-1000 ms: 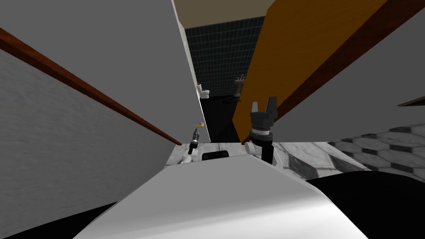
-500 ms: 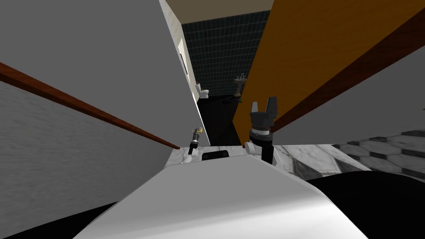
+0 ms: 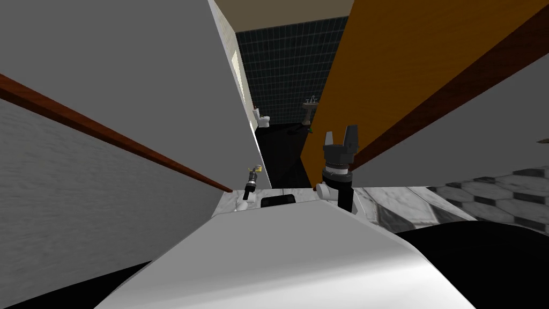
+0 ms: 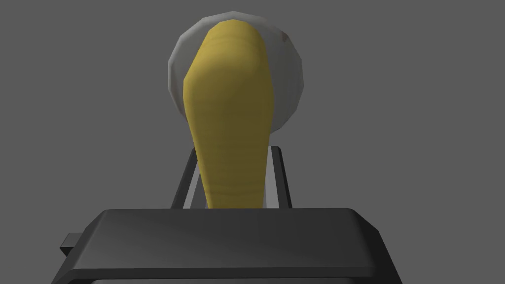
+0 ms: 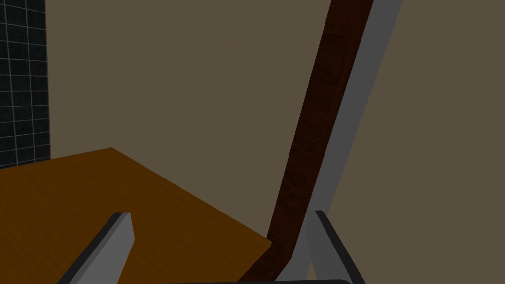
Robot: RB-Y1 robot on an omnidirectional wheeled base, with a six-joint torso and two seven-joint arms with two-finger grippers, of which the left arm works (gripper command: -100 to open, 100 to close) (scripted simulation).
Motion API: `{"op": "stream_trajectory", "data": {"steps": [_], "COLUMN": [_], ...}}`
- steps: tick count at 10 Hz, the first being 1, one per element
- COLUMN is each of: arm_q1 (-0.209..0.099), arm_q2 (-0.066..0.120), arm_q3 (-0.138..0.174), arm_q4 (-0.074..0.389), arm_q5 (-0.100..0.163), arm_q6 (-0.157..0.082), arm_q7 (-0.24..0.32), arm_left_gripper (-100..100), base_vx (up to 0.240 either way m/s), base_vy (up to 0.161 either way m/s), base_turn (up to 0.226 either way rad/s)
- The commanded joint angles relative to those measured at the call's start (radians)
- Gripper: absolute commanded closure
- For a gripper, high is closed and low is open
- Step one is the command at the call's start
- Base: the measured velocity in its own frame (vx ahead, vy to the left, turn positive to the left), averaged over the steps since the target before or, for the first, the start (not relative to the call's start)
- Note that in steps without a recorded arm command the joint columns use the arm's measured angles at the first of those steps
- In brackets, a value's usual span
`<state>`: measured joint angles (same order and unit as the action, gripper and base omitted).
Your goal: Push the door open
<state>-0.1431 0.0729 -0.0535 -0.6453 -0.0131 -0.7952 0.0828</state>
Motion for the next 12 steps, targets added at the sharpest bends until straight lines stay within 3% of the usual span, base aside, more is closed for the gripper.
{"op": "stream_trajectory", "data": {"steps": [1, 10, 12], "arm_q1": [-0.001, -0.001, -0.001], "arm_q2": [-0.002, 0.021, 0.025], "arm_q3": [-0.001, 0.068, 0.096], "arm_q4": [-0.001, 0.008, 0.011], "arm_q5": [0.0, 0.036, 0.051], "arm_q6": [-0.002, 0.0, 0.0], "arm_q7": [0.001, -0.026, -0.037], "arm_left_gripper": [100, 100, 100], "base_vx": [-0.006, 0.148, 0.172], "base_vy": [-0.003, -0.057, -0.083], "base_turn": [0.004, 0.035, 0.066]}}
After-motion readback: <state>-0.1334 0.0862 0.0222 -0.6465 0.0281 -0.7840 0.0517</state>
